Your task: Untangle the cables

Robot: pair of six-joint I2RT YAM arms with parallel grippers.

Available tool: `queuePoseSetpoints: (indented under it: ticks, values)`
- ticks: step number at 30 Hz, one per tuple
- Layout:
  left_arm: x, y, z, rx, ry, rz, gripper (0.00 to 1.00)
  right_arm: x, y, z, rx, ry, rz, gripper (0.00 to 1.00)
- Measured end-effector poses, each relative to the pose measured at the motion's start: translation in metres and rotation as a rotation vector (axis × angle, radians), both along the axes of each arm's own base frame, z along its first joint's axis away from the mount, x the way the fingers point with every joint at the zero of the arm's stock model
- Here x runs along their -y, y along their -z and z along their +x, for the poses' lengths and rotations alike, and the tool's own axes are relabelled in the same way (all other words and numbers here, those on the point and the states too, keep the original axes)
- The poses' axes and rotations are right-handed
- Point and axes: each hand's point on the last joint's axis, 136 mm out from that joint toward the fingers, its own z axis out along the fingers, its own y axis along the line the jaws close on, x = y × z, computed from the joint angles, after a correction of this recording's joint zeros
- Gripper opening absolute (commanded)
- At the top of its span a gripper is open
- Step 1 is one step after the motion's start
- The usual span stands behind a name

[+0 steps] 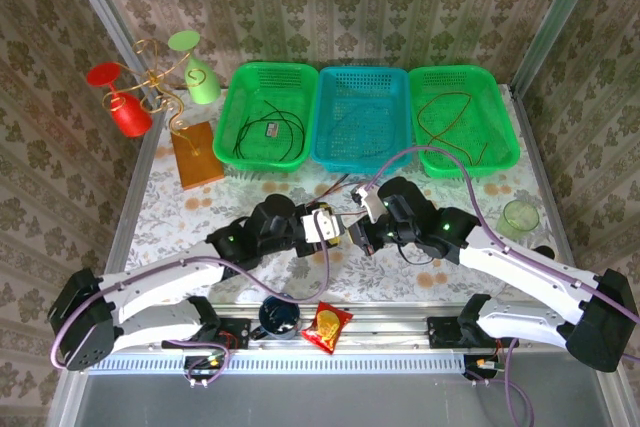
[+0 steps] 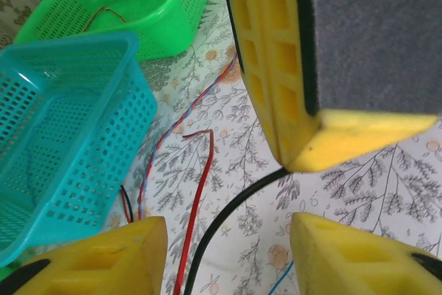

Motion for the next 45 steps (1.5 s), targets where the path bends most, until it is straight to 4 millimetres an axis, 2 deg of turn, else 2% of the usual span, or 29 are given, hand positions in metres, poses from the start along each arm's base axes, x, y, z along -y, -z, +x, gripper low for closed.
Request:
queuePoseSetpoints:
  ticks: [3, 8, 11, 12, 16, 20, 22, 24, 27, 29, 32, 34, 40, 45]
  values:
    - [0.003, 0.004, 0.001, -0.008, 0.005, 0.006, 0.39, -0.003, -0.006, -0.001, 0.001, -0.013, 0.016, 0.0]
    - [0.007, 0.007, 0.0, -0.024, 0.012, 0.001, 0.0, -0.004, -0.007, -0.003, -0.007, -0.025, 0.021, 0.0]
    - [0.007, 0.008, 0.0, -0.026, 0.016, 0.004, 0.0, -0.004, -0.007, -0.002, -0.005, -0.023, 0.022, 0.02]
    - [0.007, 0.008, 0.0, -0.027, 0.015, 0.004, 0.0, -0.004, -0.007, -0.002, -0.005, -0.022, 0.022, 0.15]
    - [0.006, 0.002, 0.005, -0.023, -0.02, -0.021, 0.0, 0.002, -0.012, 0.004, 0.005, 0.017, 0.029, 0.47]
    - [-0.004, -0.023, 0.013, -0.009, -0.083, -0.148, 0.0, 0.023, -0.029, 0.02, 0.035, 0.144, 0.108, 0.66]
    - [-0.011, -0.034, 0.018, -0.02, -0.118, -0.214, 0.0, 0.043, -0.031, 0.032, 0.031, 0.26, 0.151, 0.66]
    - [-0.016, -0.043, 0.024, -0.039, -0.15, -0.264, 0.0, 0.063, -0.022, 0.046, -0.01, 0.388, 0.192, 0.67]
    - [-0.016, -0.047, 0.025, -0.07, -0.161, -0.301, 0.0, 0.089, 0.011, 0.059, -0.112, 0.569, 0.239, 0.71]
    - [-0.016, -0.046, 0.024, -0.088, -0.168, -0.31, 0.0, 0.095, 0.033, 0.059, -0.187, 0.65, 0.282, 0.75]
    - [-0.017, -0.044, 0.024, -0.111, -0.179, -0.319, 0.0, 0.093, 0.057, 0.056, -0.294, 0.739, 0.398, 0.77]
    - [-0.018, -0.043, 0.023, -0.122, -0.183, -0.323, 0.0, 0.09, 0.062, 0.055, -0.343, 0.775, 0.461, 0.78]
    - [-0.015, -0.038, 0.017, -0.136, -0.174, -0.326, 0.0, 0.069, 0.034, 0.063, -0.385, 0.768, 0.635, 0.81]
    - [-0.014, -0.036, 0.014, -0.139, -0.168, -0.324, 0.0, 0.049, 0.036, 0.073, -0.453, 0.773, 0.691, 0.81]
